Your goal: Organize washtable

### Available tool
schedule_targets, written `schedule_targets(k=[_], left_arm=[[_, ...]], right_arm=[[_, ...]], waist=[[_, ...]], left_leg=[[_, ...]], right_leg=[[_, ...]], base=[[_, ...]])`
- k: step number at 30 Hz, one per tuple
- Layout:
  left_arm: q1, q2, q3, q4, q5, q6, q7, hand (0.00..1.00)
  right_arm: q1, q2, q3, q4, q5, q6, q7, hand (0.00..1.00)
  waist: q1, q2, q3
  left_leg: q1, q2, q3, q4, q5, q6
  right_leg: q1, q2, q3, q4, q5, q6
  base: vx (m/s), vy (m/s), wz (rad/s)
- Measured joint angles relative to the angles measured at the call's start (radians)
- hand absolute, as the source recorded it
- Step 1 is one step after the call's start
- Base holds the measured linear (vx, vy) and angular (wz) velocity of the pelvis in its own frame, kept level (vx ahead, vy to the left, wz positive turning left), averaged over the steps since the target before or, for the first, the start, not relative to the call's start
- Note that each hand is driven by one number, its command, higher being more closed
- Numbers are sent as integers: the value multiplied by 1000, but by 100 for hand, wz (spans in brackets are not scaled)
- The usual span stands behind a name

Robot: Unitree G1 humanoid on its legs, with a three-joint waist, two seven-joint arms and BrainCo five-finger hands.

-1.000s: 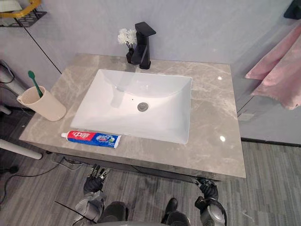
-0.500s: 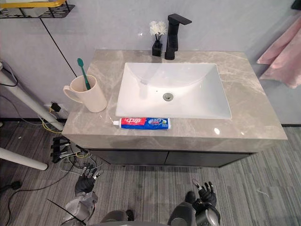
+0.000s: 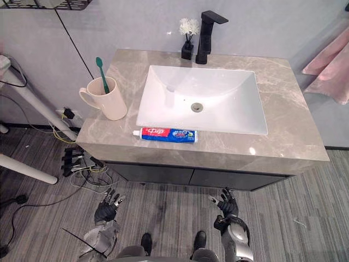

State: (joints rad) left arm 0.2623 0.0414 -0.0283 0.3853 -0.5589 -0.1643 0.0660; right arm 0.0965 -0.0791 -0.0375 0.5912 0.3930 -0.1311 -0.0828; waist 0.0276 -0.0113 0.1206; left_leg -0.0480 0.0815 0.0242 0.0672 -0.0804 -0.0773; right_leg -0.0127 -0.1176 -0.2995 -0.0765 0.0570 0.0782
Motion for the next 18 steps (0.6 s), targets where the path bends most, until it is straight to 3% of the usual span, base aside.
schedule_targets(k=[3,4,9,14,18], left_arm=[[-7,-1,-19,17,0,0,0,0],[-29,2,-56,61,0,1,-1,0],[-30,3,-55,62,0,1,-1,0],[-51,9,-48,101,2,1,-1,0],[-58,25,-20,155,15,4,-1,0]], right_arm=[[11,0,55,0,1,0,2,0],[18,17,204,15,-11,3,45,0],[20,17,203,23,-11,3,45,0],[34,22,136,65,-10,5,43,0],[54,32,-71,68,2,6,20,0]], waist=[[15,-1,-2],[13,-31,-23],[10,-32,-23],[5,-34,-23],[-16,-36,-23]], left_leg=[[29,3,2,-14,3,-4],[57,-1,-3,-68,29,-3],[57,-2,-2,-68,29,-3],[57,-3,0,-69,31,-1],[62,-2,5,-72,31,-1]], right_leg=[[26,6,1,-21,12,-1],[28,5,0,-26,20,-4],[28,4,1,-26,20,-4],[28,3,3,-23,20,-3],[27,3,8,-23,20,-3]], base=[[-48,-16,-7],[-23,-9,-5],[0,0,0],[0,0,0],[0,0,-3]])
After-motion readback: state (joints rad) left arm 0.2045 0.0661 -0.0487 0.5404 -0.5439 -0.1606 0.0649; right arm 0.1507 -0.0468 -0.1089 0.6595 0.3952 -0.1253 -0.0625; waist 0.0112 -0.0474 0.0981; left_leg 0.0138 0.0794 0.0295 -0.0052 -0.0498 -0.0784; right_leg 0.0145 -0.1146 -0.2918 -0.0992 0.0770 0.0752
